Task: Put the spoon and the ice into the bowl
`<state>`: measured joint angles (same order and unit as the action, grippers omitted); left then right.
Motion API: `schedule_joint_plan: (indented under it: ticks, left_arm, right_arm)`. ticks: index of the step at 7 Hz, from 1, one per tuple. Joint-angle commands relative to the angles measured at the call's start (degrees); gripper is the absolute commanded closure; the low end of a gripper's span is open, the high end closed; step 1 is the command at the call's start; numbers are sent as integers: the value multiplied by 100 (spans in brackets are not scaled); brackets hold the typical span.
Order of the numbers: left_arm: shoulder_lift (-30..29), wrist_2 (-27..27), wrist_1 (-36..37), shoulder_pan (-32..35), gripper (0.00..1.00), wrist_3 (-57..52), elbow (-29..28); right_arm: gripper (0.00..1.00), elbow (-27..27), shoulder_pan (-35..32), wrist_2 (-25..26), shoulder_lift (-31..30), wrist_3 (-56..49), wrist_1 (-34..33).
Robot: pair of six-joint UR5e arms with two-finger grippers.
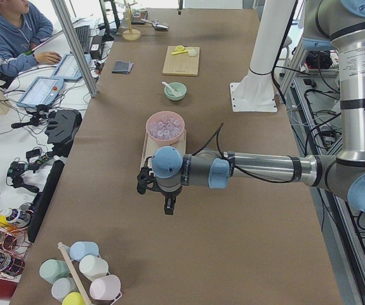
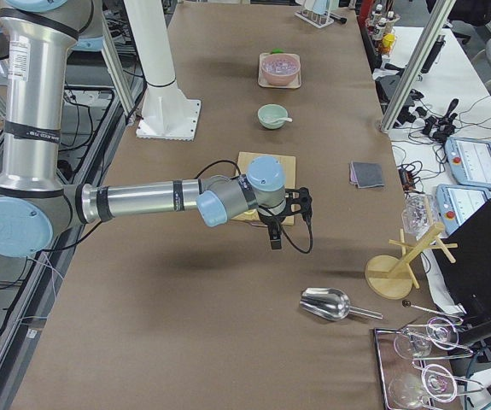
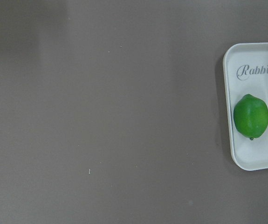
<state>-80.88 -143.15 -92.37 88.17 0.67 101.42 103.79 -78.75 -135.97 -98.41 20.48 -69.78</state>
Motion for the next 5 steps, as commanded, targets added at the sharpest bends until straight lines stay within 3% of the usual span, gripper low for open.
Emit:
schedule_joint_plan:
  ticks: [1,3,5]
  left_arm:
    - [2,24,9,86,2,12,-17]
    - [-7,225,9,86,2,21,-8]
    - [-7,244,9,86,2,21,-8]
  right_arm:
    - [0,-139,-148,-9,-99,-410,-54]
    - [0,-262,-280,0,-99,-615,-184]
    - [0,-245,-526,0,101,-1454,-1006]
